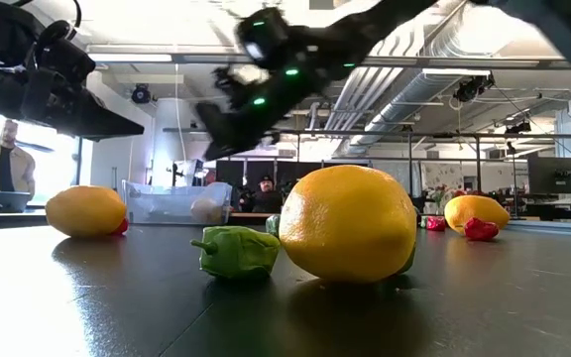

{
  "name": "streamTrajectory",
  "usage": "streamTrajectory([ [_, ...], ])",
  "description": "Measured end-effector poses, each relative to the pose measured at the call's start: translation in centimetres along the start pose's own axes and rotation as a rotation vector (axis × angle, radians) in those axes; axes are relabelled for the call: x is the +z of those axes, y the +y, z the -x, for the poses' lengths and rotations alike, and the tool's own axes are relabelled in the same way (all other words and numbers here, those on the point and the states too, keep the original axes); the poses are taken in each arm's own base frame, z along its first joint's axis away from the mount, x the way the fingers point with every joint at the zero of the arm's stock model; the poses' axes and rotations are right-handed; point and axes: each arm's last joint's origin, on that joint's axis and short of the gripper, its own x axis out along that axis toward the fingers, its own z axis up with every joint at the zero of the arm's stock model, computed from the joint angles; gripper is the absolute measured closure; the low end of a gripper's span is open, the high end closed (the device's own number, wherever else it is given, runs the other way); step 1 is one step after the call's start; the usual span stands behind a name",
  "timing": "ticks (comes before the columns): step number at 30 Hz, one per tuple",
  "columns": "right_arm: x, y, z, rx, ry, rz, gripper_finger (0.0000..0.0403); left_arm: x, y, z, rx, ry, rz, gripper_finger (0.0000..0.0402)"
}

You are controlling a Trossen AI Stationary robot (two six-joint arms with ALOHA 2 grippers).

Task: Sort produce into baskets
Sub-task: Put the green chili pepper into the white bin

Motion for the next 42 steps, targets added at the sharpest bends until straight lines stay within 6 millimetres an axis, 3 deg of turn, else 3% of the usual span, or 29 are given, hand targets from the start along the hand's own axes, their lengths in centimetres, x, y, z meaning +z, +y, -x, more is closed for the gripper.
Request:
streamTrajectory([
  [10, -4.3, -3.0, 9.5, 0.008, -0.073, -0.059, 0.0403, 1.4, 0.1, -0.3, -0.008, 0.111, 0.018, 0.0402],
  [18, -7.0, -4.7, 13.8, 0.039, -0.107, -0.046, 0.0403, 3.9, 0.3, -2.0, 0.017, 0.315, 0.067, 0.0402],
  [25, -7.9, -6.4, 16.0, 0.055, -0.143, -0.060, 0.0403, 7.0, 0.3, -5.0, -0.028, 0.580, 0.103, 0.0402],
  [31, -8.3, -6.4, 16.4, 0.059, -0.140, -0.051, 0.0403, 8.8, 0.2, -7.1, -0.127, 0.910, -0.015, 0.0401],
  [36, -8.3, -6.2, 16.5, 0.070, -0.142, -0.054, 0.0403, 8.1, 0.0, -8.3, -0.192, 1.107, -0.125, 0.0394],
  [42, -8.3, -5.8, 16.6, 0.089, -0.143, -0.041, 0.0403, 6.3, -0.1, -9.4, -0.234, 1.238, -0.221, 0.0342],
])
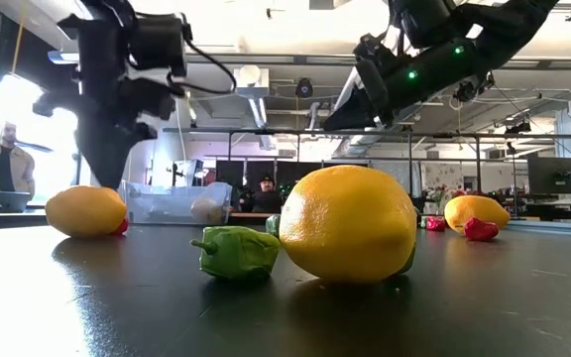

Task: Sort produce into baskets
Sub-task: Put the green chili pepper into the white bin

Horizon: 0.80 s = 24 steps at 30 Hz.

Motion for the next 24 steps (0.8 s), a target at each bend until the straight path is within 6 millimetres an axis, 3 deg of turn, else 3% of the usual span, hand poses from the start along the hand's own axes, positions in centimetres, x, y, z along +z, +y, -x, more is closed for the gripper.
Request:
streamTrajectory([
  [5, -0.1, 0.0, 0.0, 0.000, 0.014, -0.001, 0.0403, 0.3, 0.1, -1.2, 0.006, 0.065, -0.042, 0.0298],
  [9, -0.6, 0.0, 0.0, -0.019, 0.060, -0.023, 0.0403, 0.6, 0.2, -2.1, 0.033, 0.107, -0.061, 0.0290],
  [16, -1.0, 0.5, 0.2, -0.043, 0.102, -0.049, 0.0403, 1.1, 0.4, -3.3, 0.059, 0.137, -0.082, 0.0302],
  [24, -1.0, 1.7, 0.5, -0.034, 0.093, -0.004, 0.0403, 1.1, 0.4, -4.4, 0.053, 0.189, -0.087, 0.0343],
])
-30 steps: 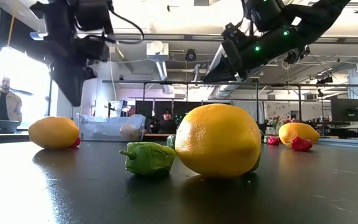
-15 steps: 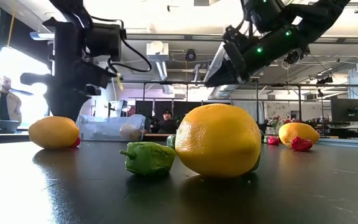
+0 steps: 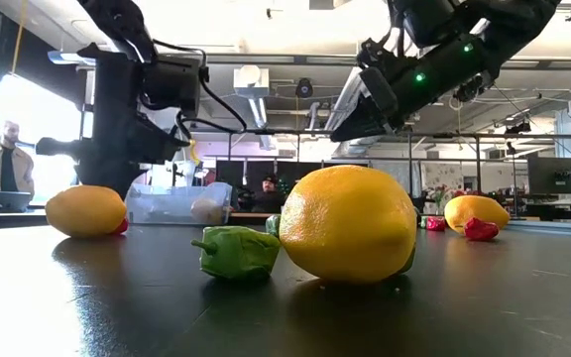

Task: Sort produce into baskets
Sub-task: Put the green chili pepper into the white bin

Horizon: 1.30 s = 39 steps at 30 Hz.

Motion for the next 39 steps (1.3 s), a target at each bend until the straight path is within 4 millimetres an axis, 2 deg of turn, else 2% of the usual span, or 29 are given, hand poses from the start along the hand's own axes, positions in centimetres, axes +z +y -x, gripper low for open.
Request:
streamTrajectory([
  [7, 0.4, 0.1, 0.0, 0.003, -0.041, 0.022, 0.0403, -0.3, 0.0, -0.3, 0.039, 0.037, 0.003, 0.0391],
  [11, 0.5, 0.0, 0.0, 0.001, -0.049, 0.042, 0.0403, -0.6, 0.0, 0.2, 0.042, 0.024, -0.002, 0.0396],
  [17, 0.7, 0.0, 0.0, -0.001, -0.075, 0.079, 0.0403, -1.0, 0.1, 2.5, 0.054, -0.008, 0.025, 0.0401],
  [22, 1.0, 0.0, 0.0, -0.003, -0.099, 0.124, 0.0403, -1.0, -0.5, 5.8, 0.068, -0.098, 0.047, 0.0401],
  [27, 1.0, -0.3, 0.0, -0.013, -0.098, 0.156, 0.0403, -1.8, -2.9, 9.6, -0.011, -0.189, -0.023, 0.0401],
  [32, 1.1, -1.2, -0.2, -0.039, -0.095, 0.141, 0.0403, -2.8, -6.5, 12.6, -0.118, -0.312, -0.157, 0.0401],
  [39, 1.1, -1.6, -0.3, -0.040, -0.092, 0.125, 0.0403, -3.6, -12.1, 13.7, -0.287, -0.344, -0.322, 0.0401],
])
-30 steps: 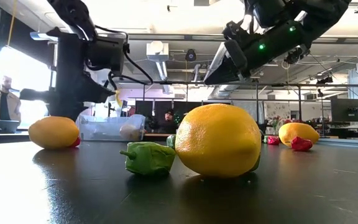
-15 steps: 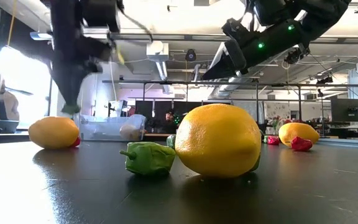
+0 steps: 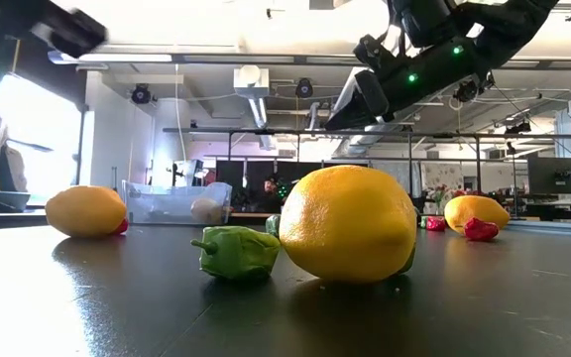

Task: Sort produce into baskets
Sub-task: Put the green chili pepper into the white bin

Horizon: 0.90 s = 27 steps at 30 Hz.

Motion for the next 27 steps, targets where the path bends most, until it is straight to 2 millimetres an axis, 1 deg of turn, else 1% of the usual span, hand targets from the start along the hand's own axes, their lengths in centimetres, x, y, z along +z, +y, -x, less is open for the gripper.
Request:
streamTrajectory([
  [4, -0.1, 0.0, 0.0, 0.001, 0.009, -0.014, 0.0403, 0.7, -2.6, -1.5, -0.037, -0.009, -0.025, 0.0401],
  [6, -0.1, 0.0, 0.0, 0.001, 0.012, -0.013, 0.0403, 0.9, -3.4, -2.7, -0.051, -0.012, -0.021, 0.0401],
  [9, -0.1, 0.0, 0.0, 0.001, 0.011, -0.012, 0.0403, 0.7, -4.2, -4.4, -0.054, 0.012, 0.011, 0.0401],
  [14, -0.1, 0.0, 0.0, 0.001, 0.012, -0.018, 0.0403, -0.1, -4.9, -6.4, -0.044, 0.099, 0.025, 0.0401],
  [20, -0.2, 0.0, 0.0, 0.002, 0.019, -0.018, 0.0403, -0.1, -5.6, -8.9, -0.032, 0.210, -0.072, 0.0401],
  [23, -0.2, 0.0, 0.0, 0.002, 0.019, -0.014, 0.0403, -0.1, -5.7, -9.8, -0.029, 0.251, -0.113, 0.0401],
  [27, -0.2, 0.0, 0.0, 0.001, 0.018, -0.013, 0.0403, 0.0, -5.7, -10.6, -0.023, 0.284, -0.114, 0.0400],
])
